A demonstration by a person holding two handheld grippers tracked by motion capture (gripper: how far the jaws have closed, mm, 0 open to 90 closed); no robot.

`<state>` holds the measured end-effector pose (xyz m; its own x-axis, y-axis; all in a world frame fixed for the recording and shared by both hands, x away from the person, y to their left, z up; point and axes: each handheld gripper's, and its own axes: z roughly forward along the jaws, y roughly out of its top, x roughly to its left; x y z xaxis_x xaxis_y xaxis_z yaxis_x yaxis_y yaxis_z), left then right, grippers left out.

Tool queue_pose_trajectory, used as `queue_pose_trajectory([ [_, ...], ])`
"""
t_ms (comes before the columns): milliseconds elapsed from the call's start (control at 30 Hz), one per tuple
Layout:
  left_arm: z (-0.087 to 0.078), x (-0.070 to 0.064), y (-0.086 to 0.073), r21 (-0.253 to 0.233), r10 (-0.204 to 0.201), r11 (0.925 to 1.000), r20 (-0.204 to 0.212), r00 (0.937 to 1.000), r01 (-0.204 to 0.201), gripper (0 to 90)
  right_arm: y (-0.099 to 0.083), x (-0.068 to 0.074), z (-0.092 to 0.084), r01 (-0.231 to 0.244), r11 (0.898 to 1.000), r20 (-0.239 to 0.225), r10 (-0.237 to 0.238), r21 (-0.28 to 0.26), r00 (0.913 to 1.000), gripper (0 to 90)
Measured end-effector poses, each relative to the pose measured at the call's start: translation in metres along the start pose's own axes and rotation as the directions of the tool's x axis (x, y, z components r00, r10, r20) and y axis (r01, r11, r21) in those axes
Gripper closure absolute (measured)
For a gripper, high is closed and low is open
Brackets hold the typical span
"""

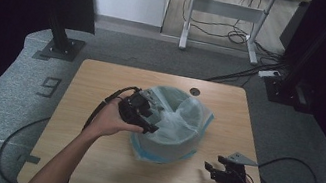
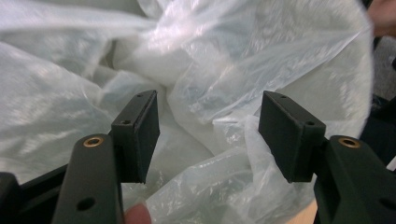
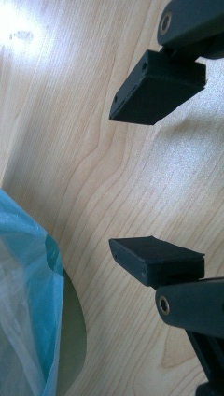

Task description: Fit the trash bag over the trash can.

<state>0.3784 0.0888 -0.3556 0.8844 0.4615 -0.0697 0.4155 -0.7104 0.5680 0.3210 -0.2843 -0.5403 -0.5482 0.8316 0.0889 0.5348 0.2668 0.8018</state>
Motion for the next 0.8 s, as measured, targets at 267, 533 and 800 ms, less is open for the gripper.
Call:
queue_pose_trajectory([
  [267, 0.012, 0.002, 0.001, 0.049, -0.013, 0.9987, 0.015, 0.9998, 0.012, 38.5, 0.0, -0.001, 0.0, 0.0, 1.0, 0.0, 0.0, 0.002, 1.0, 31.6],
  [533, 0.016, 0.001, 0.005, 0.068, -0.015, 0.9976, 0.014, 0.9998, 0.014, 38.6, 0.0, 0.0, 0.0, -0.002, 1.0, -0.001, 0.002, 0.001, 1.0, 31.6],
  [800, -0.002, -0.002, 0.0, -0.062, -0.01, 0.998, -0.005, 0.9999, 0.01, 37.7, 0.0, -0.002, -0.001, -0.006, 1.0, 0.002, 0.006, 0.003, 1.0, 31.6],
])
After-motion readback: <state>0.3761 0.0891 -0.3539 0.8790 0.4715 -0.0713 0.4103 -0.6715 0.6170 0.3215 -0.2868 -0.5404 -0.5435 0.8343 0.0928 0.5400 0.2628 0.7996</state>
